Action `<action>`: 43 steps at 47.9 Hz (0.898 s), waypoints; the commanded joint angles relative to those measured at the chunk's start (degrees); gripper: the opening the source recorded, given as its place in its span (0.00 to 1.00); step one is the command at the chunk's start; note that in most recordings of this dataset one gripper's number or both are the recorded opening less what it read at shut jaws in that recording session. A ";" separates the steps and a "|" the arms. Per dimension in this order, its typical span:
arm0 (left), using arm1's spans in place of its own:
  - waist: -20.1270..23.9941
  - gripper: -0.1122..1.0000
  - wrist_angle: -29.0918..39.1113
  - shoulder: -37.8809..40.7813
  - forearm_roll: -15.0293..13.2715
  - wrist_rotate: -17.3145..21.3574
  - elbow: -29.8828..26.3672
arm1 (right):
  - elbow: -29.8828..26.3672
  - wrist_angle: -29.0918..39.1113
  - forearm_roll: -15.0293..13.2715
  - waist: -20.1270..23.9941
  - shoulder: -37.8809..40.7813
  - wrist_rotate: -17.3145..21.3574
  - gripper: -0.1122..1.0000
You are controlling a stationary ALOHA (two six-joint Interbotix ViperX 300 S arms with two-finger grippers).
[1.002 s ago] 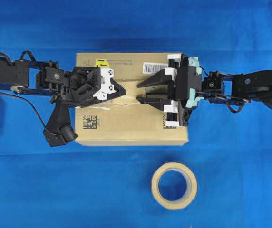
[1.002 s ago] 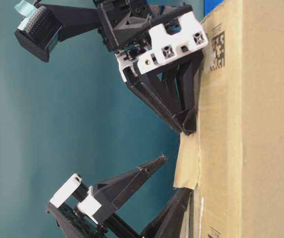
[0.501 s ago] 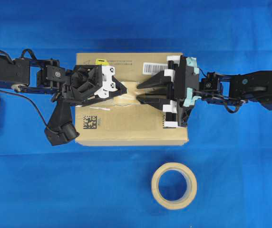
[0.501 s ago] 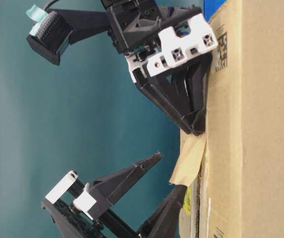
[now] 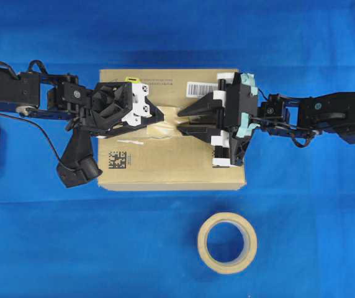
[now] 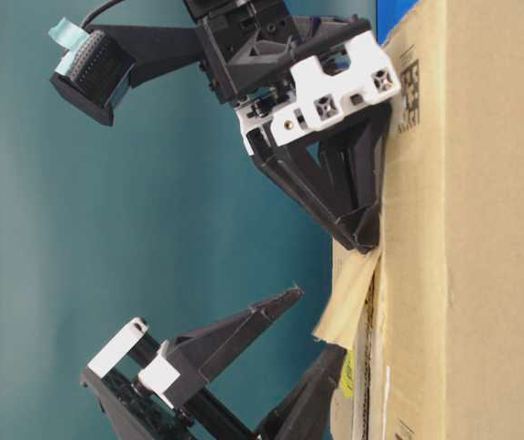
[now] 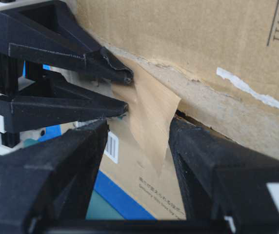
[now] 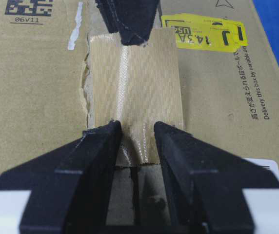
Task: Apply tape along the seams of the closed cardboard box to seal it securely.
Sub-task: 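Press the tape flat across the seam with both grippers, then slide both grippers along the seam to smooth the tape down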
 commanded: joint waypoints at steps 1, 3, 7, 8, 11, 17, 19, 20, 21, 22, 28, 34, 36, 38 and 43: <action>0.26 0.55 1.23 -0.53 0.09 -0.18 -1.23 | -0.26 0.79 0.18 -0.09 -0.35 -0.09 0.47; 0.35 0.55 1.76 -0.53 0.09 -0.18 -1.23 | -0.26 0.88 0.35 -0.09 -0.35 -0.09 0.47; 0.35 0.55 2.99 -0.53 0.09 -0.18 -1.32 | -0.26 0.88 0.62 -0.09 -0.35 -0.09 0.47; 0.26 0.55 3.25 -0.53 0.09 -0.26 -1.23 | -0.26 0.88 0.62 -0.09 -0.35 -0.09 0.47; 0.35 0.55 3.78 -0.53 0.09 -0.26 -1.32 | -0.18 0.97 0.79 -0.09 -0.35 -0.09 0.47; 0.35 0.55 3.87 -0.70 0.09 -0.35 -1.14 | -0.09 0.97 1.05 -0.09 -0.35 -0.09 0.47; 0.35 0.55 3.87 -0.79 0.09 -0.35 -1.14 | -0.09 0.88 1.05 -0.09 -0.35 -0.09 0.47; 0.44 0.55 3.87 -0.88 0.09 -0.35 -1.05 | -0.09 0.88 1.05 -0.18 -0.35 -0.09 0.47; 0.44 0.55 3.87 -0.97 0.09 -0.35 -1.05 | 0.00 0.97 1.05 -0.09 -0.35 -0.09 0.47; 0.44 0.55 3.87 -1.05 0.09 -0.35 -1.05 | 0.00 0.88 1.05 -0.09 -0.35 -0.09 0.47; 0.53 0.55 3.43 -2.11 0.09 -0.53 -0.97 | 0.00 0.97 1.05 -0.09 -0.44 -0.09 0.47; 0.53 0.55 2.55 -4.22 0.00 -1.32 -0.44 | 0.44 1.23 1.05 0.00 -1.05 -0.09 0.47; 0.53 0.55 1.76 -4.92 0.00 -1.85 0.00 | 0.44 1.23 1.05 0.18 -1.49 -0.18 0.47; 0.53 0.55 0.26 -5.89 0.00 -2.81 0.53 | 0.44 1.23 1.05 0.18 -2.02 -0.26 0.47; 0.35 0.55 -3.69 -8.00 -0.18 -4.92 1.93 | 0.00 0.97 0.88 0.18 -4.66 -0.88 0.47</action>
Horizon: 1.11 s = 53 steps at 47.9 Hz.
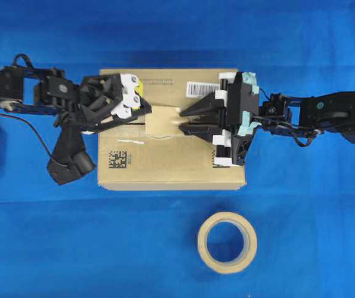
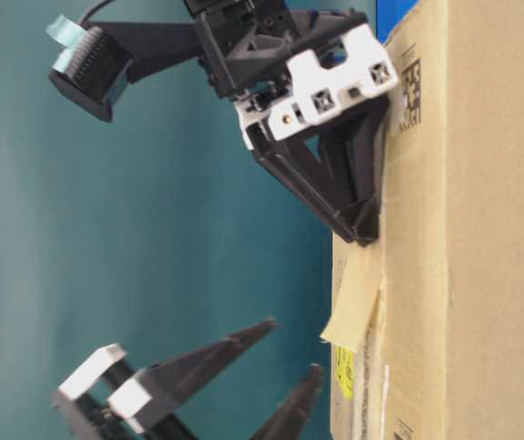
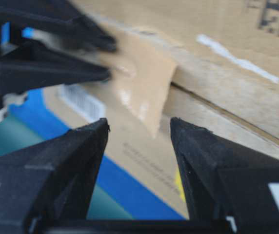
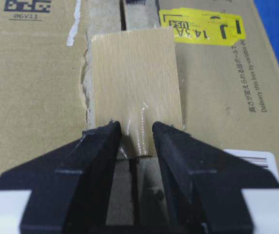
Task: Apply tape along the seams of the closed cardboard box to seal it securely.
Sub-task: 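Slide both grippers along the seam to smooth the tape down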
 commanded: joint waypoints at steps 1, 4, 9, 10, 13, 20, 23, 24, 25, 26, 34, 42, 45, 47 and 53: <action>0.00 0.55 -3.96 -2.90 -0.26 -1.49 0.70 | -0.62 -0.35 -0.09 0.26 -3.52 -0.26 0.47; -0.35 0.55 -7.38 -4.48 -0.35 -3.69 1.93 | -0.79 -0.62 -0.18 0.18 -5.36 -0.53 0.47; -1.67 0.55 -13.01 -6.86 -0.44 -9.23 4.04 | -1.05 -1.49 -0.53 0.18 -7.56 -0.88 0.47; -2.02 0.55 -13.97 -7.29 -0.44 -10.46 4.31 | -1.14 -1.93 -0.70 0.09 -7.91 -0.97 0.47; -2.81 0.55 -17.31 -8.17 -0.53 -16.08 5.10 | -1.32 -2.55 -0.70 0.00 -8.35 -0.97 0.47; -3.34 0.53 -21.36 -8.09 -0.53 -30.15 5.27 | -2.02 -4.83 -0.79 -0.18 -8.00 -1.05 0.46; -3.43 0.48 -22.06 -7.47 -0.53 -38.41 5.19 | -2.29 -5.36 -0.70 -0.18 -7.82 -1.14 0.39; -3.43 0.44 -22.15 -7.21 -0.53 -40.87 5.10 | -2.46 -5.36 -0.79 -0.18 -7.65 -1.14 0.35; -3.43 0.40 -22.41 -6.77 -0.53 -42.98 5.01 | -2.64 -5.45 -0.79 -0.18 -7.47 -1.14 0.31; -3.43 0.35 -22.59 -6.50 -0.44 -44.65 4.92 | -2.81 -5.45 -0.79 -0.18 -7.38 -1.23 0.26; -3.43 0.10 -25.14 -4.13 -0.26 -54.84 4.57 | -4.13 -5.19 -1.23 -0.18 -6.33 -1.58 0.10; -3.43 0.10 -27.25 -1.85 -0.44 -56.43 4.48 | -5.27 -5.27 -1.76 -0.53 -4.83 -1.58 0.10; -3.25 0.10 -27.95 -0.44 -0.53 -56.60 4.22 | -5.71 -5.45 -1.76 -0.79 -4.04 -1.58 0.09; -3.16 0.10 -28.39 0.35 -0.53 -56.60 4.04 | -6.15 -5.45 -1.85 -0.88 -3.25 -1.58 0.09; -2.64 0.10 -29.44 3.34 -0.88 -56.87 3.60 | -7.56 -5.54 -1.76 -0.97 -0.88 -1.58 0.10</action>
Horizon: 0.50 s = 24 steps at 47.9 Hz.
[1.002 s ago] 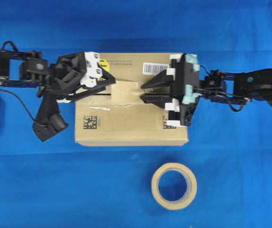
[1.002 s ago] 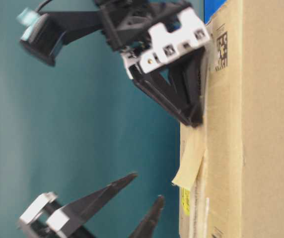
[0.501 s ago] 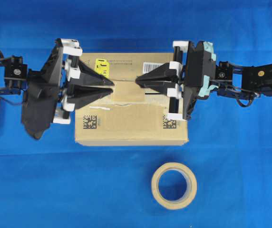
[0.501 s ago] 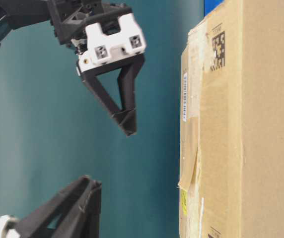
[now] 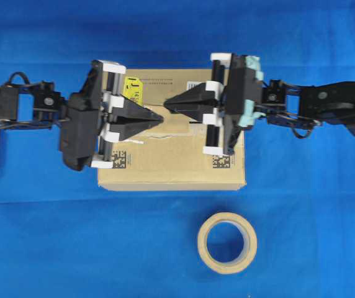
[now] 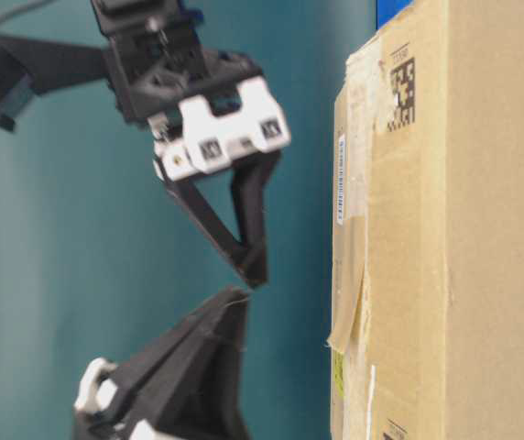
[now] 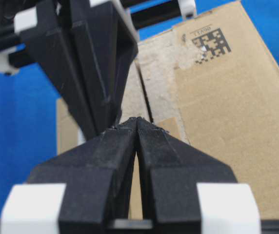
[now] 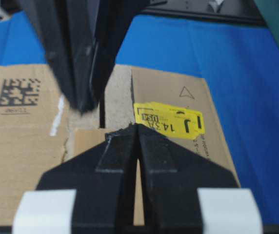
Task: Apply tape along the seams of the closed cardboard box to seal it securely.
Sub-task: 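Slide both grippers along the seam to smooth the tape down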
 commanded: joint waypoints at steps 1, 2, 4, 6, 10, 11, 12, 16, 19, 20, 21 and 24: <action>0.53 0.10 -1.32 1.67 -0.44 -0.79 -1.85 | -2.20 -0.62 -0.09 0.00 0.44 -0.09 0.09; 0.70 0.10 -1.41 2.11 -0.44 -1.23 -1.93 | -2.29 -0.70 -0.09 -0.09 0.79 -0.09 0.10; 0.97 0.10 -1.58 2.99 -0.44 -2.72 -2.11 | -2.72 -0.62 -0.09 -0.18 1.41 -0.09 0.09; 1.23 0.10 -1.76 3.87 -0.44 -4.39 -2.20 | -2.90 -0.62 -0.18 -0.26 1.93 -0.09 0.10; 2.20 0.10 -1.76 5.54 -0.35 -8.17 -2.29 | -2.90 -0.70 -0.09 -0.26 2.72 -0.09 0.09; 2.29 0.10 -1.76 5.80 -0.35 -8.96 -2.20 | -2.90 -0.70 -0.09 -0.26 2.99 -0.09 0.10; 2.46 0.10 -1.76 6.06 -0.35 -9.67 -2.20 | -2.90 -0.70 -0.09 -0.26 3.16 -0.09 0.10; 2.99 0.10 -1.76 7.03 -0.35 -12.39 -1.93 | -2.90 -0.62 -0.09 -0.26 4.04 0.00 0.10; 3.08 0.10 -1.76 7.82 -0.26 -14.41 -1.85 | -2.72 -0.53 -0.09 -0.35 4.57 0.09 0.10; 3.08 0.10 -1.76 8.00 -0.26 -14.94 -1.85 | -2.81 -0.53 0.00 -0.26 4.75 0.09 0.10; 3.16 0.10 -1.76 8.26 -0.26 -15.47 -1.76 | -2.72 -0.35 0.00 -0.26 5.01 0.26 0.10; 3.16 0.10 -1.76 8.70 -0.26 -16.26 -1.41 | -2.64 -0.35 0.09 -0.18 5.36 0.44 0.09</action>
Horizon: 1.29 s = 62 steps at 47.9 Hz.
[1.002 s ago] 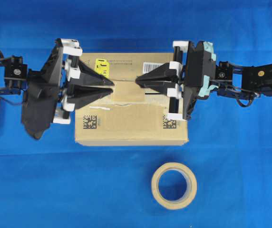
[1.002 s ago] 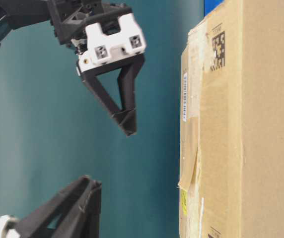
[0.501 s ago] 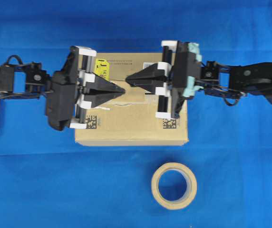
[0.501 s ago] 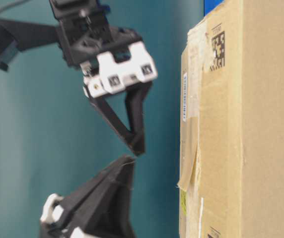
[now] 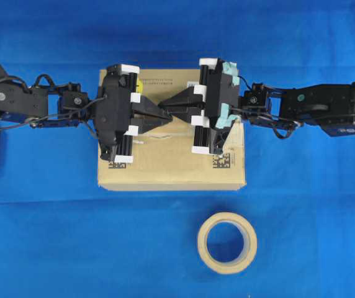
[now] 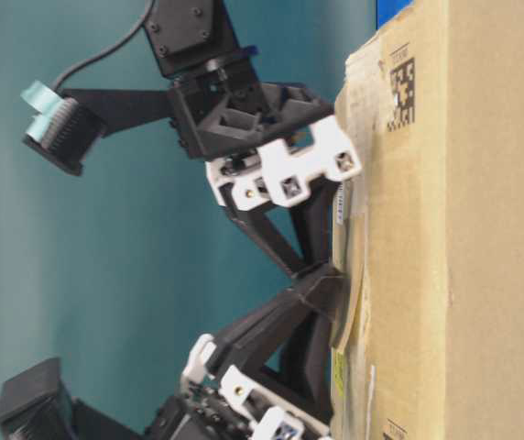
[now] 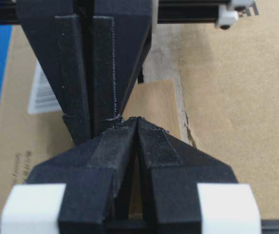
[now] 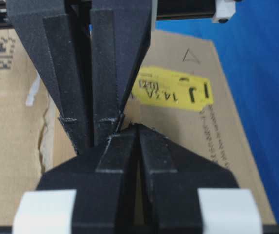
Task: Apply tape along the seams of the closed cardboard box to seal it securely.
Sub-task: 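Slide both grippers along the seam to smooth the tape down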
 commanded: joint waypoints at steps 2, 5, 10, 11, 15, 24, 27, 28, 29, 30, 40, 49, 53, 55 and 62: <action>0.62 0.10 -0.44 0.18 0.00 -1.49 -0.18 | -0.97 -0.35 0.00 0.62 -0.26 0.53 0.10; 0.97 0.10 -0.44 0.44 0.00 -3.34 0.53 | -0.79 -0.18 0.00 0.97 0.09 0.79 0.09; 1.14 0.10 -0.44 0.26 0.00 -5.10 2.02 | 0.00 0.97 0.62 1.49 0.35 0.97 0.10; 1.23 0.10 -0.44 0.09 0.00 -5.45 2.29 | 0.18 1.23 0.79 1.49 0.35 0.97 0.10; 1.93 0.10 -0.44 -0.09 0.00 -7.56 4.22 | 0.70 2.20 1.32 1.67 0.18 0.97 0.10; 2.46 0.10 -0.79 -0.44 -0.18 -9.84 8.00 | 2.90 4.13 1.41 1.93 -1.14 1.05 0.09; 2.64 0.10 -0.79 -0.70 -0.18 -10.46 8.61 | 3.96 4.39 1.85 2.02 -1.76 1.14 0.09; 2.72 0.10 -0.79 -0.88 -0.18 -10.63 8.88 | 4.13 4.48 2.02 1.93 -1.93 1.23 0.09; 2.81 0.10 -0.79 -0.97 -0.18 -10.81 9.05 | 4.39 4.57 2.11 1.93 -2.20 1.23 0.10; 2.81 0.10 -0.79 -1.14 -0.18 -10.90 9.32 | 4.66 4.57 2.29 1.93 -2.37 1.23 0.09; 2.99 0.10 -0.70 -2.72 -0.18 -11.07 11.51 | 6.68 4.57 2.90 2.20 -4.75 1.32 0.09; 2.20 0.10 -0.79 -4.48 0.00 -10.81 9.58 | 5.98 4.31 2.64 2.20 -7.21 0.35 0.10; 1.05 0.10 -0.53 -6.06 0.18 -9.58 7.82 | 5.27 4.31 2.46 2.20 -8.70 -0.18 0.09; 0.44 0.10 -0.44 -6.86 0.18 -8.96 6.77 | 4.83 4.31 2.29 2.20 -9.49 -0.53 0.09; -1.58 0.10 -0.62 -8.88 0.26 -5.01 3.60 | 3.08 4.31 1.93 2.20 -10.55 -2.02 0.09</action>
